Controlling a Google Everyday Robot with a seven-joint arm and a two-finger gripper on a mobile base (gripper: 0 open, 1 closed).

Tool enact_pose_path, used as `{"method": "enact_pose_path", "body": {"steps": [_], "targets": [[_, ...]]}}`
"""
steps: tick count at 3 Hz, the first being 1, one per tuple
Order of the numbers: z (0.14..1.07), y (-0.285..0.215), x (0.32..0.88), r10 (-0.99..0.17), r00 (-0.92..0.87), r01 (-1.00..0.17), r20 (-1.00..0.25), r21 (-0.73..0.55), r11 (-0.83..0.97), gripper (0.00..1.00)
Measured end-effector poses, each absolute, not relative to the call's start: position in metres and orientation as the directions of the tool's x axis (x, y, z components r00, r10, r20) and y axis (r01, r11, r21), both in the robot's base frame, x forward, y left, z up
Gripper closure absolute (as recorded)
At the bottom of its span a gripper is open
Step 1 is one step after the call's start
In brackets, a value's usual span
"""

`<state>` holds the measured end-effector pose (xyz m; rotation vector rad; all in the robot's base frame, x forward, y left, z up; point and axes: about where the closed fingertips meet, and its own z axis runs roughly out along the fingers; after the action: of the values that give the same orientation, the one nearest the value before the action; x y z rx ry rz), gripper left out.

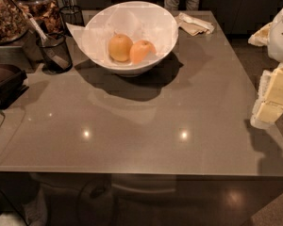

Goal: Pick orange from white bowl

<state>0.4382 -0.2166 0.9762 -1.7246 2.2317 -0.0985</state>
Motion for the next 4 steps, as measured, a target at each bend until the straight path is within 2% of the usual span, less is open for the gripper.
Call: {"method": "enact_pose_path", "body": {"steps": [2, 3, 4], "targets": [[0.979, -0.215, 0.442, -0.944, -0.233, -0.927, -0.232, -0.239, 0.288, 0.0], [0.981, -0.189, 0.484, -0.946, -0.254, -0.932, -0.203, -0.209, 0.295, 0.0], [0.981, -0.189, 0.484, -0.946, -0.254, -0.932, -0.203, -0.209, 0.295, 0.0]]}}
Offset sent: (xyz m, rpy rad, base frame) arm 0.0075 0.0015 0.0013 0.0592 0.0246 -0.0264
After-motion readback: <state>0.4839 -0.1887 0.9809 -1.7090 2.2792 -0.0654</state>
